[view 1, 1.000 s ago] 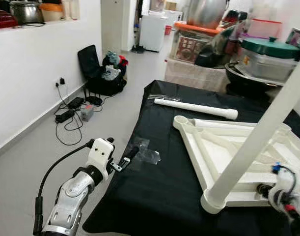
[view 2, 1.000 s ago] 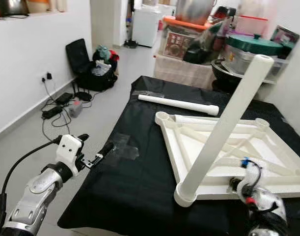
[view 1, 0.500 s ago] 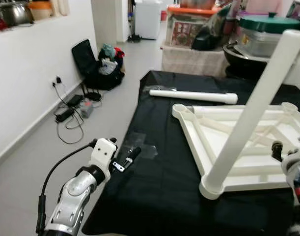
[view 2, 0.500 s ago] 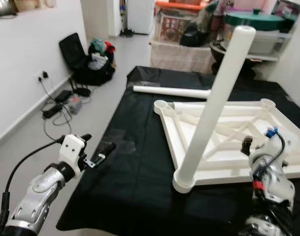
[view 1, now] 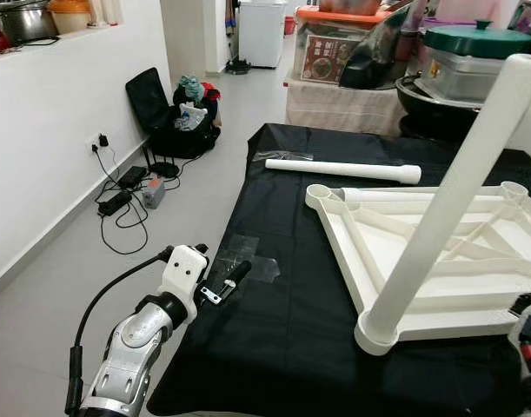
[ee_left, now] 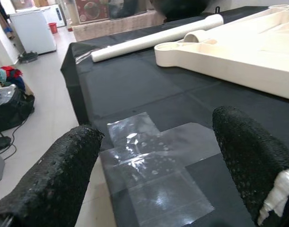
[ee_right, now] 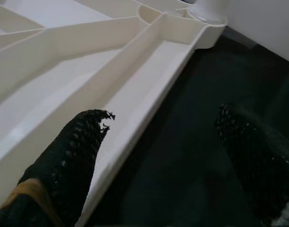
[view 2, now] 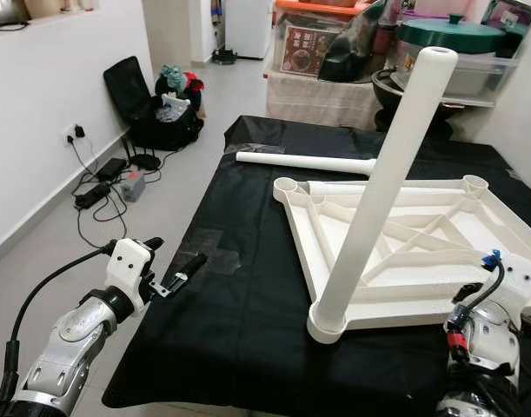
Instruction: Building children table
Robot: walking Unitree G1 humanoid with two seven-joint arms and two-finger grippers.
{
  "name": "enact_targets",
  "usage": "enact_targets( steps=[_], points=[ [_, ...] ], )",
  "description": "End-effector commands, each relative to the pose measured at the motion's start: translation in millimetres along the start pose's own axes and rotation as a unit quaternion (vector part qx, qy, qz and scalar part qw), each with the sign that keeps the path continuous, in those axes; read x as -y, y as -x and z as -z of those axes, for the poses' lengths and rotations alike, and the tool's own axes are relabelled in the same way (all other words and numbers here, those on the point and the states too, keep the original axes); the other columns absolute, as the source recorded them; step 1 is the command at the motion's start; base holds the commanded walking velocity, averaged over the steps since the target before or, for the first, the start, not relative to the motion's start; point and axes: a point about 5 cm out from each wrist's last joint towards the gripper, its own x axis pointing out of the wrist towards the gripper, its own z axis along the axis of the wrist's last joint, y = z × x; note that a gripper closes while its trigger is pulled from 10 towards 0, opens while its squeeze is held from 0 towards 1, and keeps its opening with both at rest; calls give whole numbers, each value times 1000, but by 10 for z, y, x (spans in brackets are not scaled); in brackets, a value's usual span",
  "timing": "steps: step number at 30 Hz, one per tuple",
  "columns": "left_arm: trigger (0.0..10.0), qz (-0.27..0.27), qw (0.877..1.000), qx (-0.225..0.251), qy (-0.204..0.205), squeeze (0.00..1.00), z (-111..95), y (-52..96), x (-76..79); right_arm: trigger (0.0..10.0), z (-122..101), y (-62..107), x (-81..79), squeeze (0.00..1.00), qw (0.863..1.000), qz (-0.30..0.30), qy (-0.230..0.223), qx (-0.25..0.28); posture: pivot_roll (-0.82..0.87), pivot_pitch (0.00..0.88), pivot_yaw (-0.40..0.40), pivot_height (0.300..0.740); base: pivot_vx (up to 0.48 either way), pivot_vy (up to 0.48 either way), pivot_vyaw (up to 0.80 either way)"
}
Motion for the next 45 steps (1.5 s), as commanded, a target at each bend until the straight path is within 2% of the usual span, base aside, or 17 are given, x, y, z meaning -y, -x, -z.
enact_targets(
  steps=[1, 7, 9, 10, 11, 14, 17, 23, 30, 35, 36, 37, 40, 41, 42, 43, 45],
  points=[
    [10000, 3, 1000, -14, 0, 0, 61, 7, 19, 10000, 141, -1, 27, 984, 999, 23, 6, -26, 25, 0, -85, 740, 0, 0, 0],
    [10000, 3, 1000, -13, 0, 0, 59, -2, 23, 10000, 255, 19, -17, 969, 998, 21, 11, -52, 24, 0, -87, 740, 0, 0, 0],
    [10000, 2, 1000, -14, 1, 0, 65, 0, 28, 10000, 408, 124, -258, 953, 995, -37, 7, -96, 26, 0, -94, 740, 0, 0, 0],
    [10000, 2, 1000, -14, 1, 0, 65, 0, 28, 10000, 408, 124, -258, 953, 995, -37, 7, -96, 26, 0, -94, 740, 0, 0, 0],
    [10000, 2, 1000, -14, 2, 0, 67, 0, 32, 10000, 428, 166, -352, 949, 993, -57, 9, -105, 25, 0, -97, 740, 0, 0, 0],
    [10000, 2, 1000, -14, 2, 0, 67, 0, 32, 10000, 428, 166, -352, 949, 993, -57, 9, -105, 25, 0, -97, 740, 0, 0, 0],
    [10000, 3, 1000, -15, 4, 0, 73, 3, 55, 10000, 271, 272, -566, 941, 992, -83, 4, -92, 24, 0, -104, 740, 0, 0, 0],
    [10000, 3, 1000, -17, 5, 0, 80, 9, 58, 10000, 257, 299, -616, 933, 992, -86, 14, -91, 27, 0, -109, 740, 0, 0, 0],
    [10000, 4, 1000, -22, 4, 0, 107, 26, 56, 10000, 462, 320, -568, 906, 987, -83, 26, -133, 20, 0, -103, 740, 0, 0, 0],
    [10000, 5, 1000, -23, 4, 0, 113, 23, 62, 10000, 506, 323, -555, 894, 986, -86, 25, -140, 17, 0, -100, 740, 0, 0, 0],
    [10000, 7, 1000, -24, 3, 0, 112, 14, 67, 10000, 569, 332, -586, 898, 981, -116, 37, -150, 18, 0, -98, 740, 0, 0, 0],
    [10000, 8, 1000, -24, 3, 0, 107, 6, 66, 10000, 649, 354, -634, 773, 971, -160, 68, -161, 18, 0, -98, 740, 0, 0, 0],
    [10000, 8, 1000, -24, 3, 0, 107, 6, 66, 10000, 649, 354, -634, 773, 971, -160, 68, -161, 18, 0, -98, 740, 0, 0, 0],
    [10000, 9, 1000, -23, 2, 0, 102, 1, 60, 10000, 734, 342, -611, 396, 964, -175, 74, -183, 19, 0, -99, 740, 0, 0, 0],
    [10000, 9, 1000, -23, 2, 0, 102, 1, 60, 10000, 734, 342, -611, 396, 964, -175, 74, -183, 19, 0, -99, 740, 0, 0, 0],
    [10000, 8, 1000, -24, 1, 0, 102, 2, 49, 10000, 811, 307, -549, 310, 959, -176, 74, -208, 19, 0, -101, 740, 0, 0, 0],
    [10000, 7, 1000, -24, 0, 0, 105, 7, 40, 10000, 850, 269, -481, 314, 957, -171, 70, -222, 19, 0, -101, 740, 0, 0, 0]
  ],
)
